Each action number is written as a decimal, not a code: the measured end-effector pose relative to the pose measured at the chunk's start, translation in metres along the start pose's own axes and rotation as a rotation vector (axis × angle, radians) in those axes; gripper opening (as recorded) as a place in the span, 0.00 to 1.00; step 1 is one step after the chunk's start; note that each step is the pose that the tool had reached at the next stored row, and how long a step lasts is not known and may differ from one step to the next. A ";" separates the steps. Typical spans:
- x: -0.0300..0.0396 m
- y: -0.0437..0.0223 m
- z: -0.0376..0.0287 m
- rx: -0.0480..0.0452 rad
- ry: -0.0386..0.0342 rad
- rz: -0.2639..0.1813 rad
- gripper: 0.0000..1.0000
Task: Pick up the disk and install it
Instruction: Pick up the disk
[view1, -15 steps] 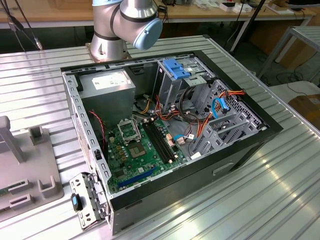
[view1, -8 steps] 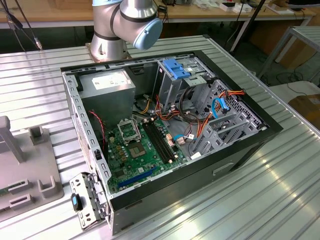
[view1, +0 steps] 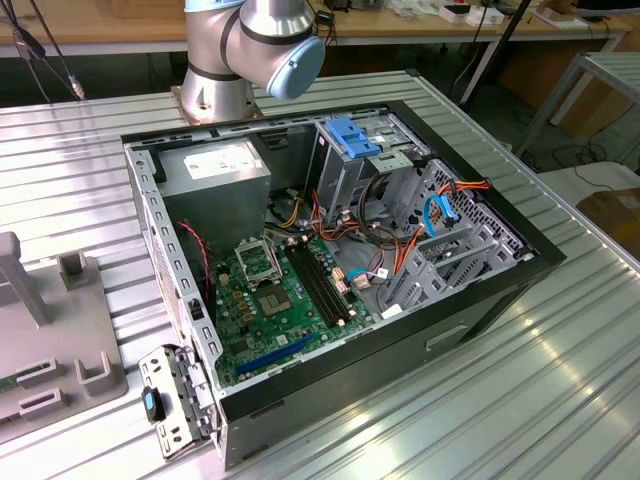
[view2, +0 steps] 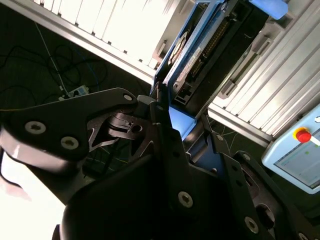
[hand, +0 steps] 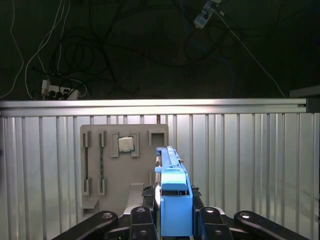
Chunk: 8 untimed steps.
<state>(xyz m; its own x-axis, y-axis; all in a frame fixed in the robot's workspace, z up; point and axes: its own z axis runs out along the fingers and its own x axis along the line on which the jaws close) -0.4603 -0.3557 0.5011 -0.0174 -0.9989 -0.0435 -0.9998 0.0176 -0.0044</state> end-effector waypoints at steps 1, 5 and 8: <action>0.0000 0.0000 -0.0002 0.0000 0.0000 0.000 0.37; -0.0002 0.0000 -0.0047 -0.0001 0.0000 0.000 0.37; -0.0002 0.0000 -0.0055 0.0001 0.0000 0.000 0.37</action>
<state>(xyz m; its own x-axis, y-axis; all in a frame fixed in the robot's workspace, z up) -0.4603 -0.3557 0.5066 -0.0174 -0.9989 -0.0436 -0.9998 0.0176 -0.0045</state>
